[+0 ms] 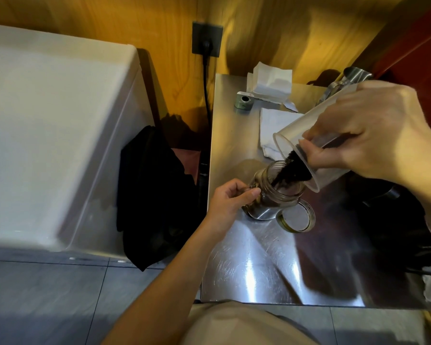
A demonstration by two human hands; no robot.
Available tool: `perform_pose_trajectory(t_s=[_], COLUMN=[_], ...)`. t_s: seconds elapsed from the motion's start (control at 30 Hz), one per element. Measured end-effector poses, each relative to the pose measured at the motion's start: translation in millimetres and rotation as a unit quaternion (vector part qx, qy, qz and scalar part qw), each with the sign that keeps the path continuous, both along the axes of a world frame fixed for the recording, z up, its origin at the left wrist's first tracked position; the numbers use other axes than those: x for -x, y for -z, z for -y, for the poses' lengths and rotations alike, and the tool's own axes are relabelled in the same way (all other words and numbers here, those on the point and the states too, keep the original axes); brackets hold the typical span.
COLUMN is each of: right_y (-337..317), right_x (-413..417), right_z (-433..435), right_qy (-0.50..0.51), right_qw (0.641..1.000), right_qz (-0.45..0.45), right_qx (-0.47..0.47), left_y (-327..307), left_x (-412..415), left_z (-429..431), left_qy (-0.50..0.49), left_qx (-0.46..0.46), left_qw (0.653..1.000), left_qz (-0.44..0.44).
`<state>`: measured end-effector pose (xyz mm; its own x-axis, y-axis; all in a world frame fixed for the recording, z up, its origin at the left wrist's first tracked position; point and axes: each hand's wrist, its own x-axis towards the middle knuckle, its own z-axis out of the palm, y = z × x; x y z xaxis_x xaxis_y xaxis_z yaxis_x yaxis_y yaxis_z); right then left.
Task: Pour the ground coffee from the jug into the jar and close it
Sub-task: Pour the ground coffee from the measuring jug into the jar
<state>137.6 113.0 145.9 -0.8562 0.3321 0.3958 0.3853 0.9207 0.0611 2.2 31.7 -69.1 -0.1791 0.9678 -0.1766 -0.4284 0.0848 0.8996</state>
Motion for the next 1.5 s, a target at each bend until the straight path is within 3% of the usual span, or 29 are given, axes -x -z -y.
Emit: perform_pose_trajectory(t_s=[1.5], right_y=[15], right_x=[2], right_z=[6], right_qy=[-0.107], right_qw=[0.986], right_qz=[0.047], right_qx=[-0.118], left_y=[-8], left_x=[-5], left_z=[2], left_qy=[-0.019], left_qx=[0.015], left_qw=[1.000], left_qz=[0.011])
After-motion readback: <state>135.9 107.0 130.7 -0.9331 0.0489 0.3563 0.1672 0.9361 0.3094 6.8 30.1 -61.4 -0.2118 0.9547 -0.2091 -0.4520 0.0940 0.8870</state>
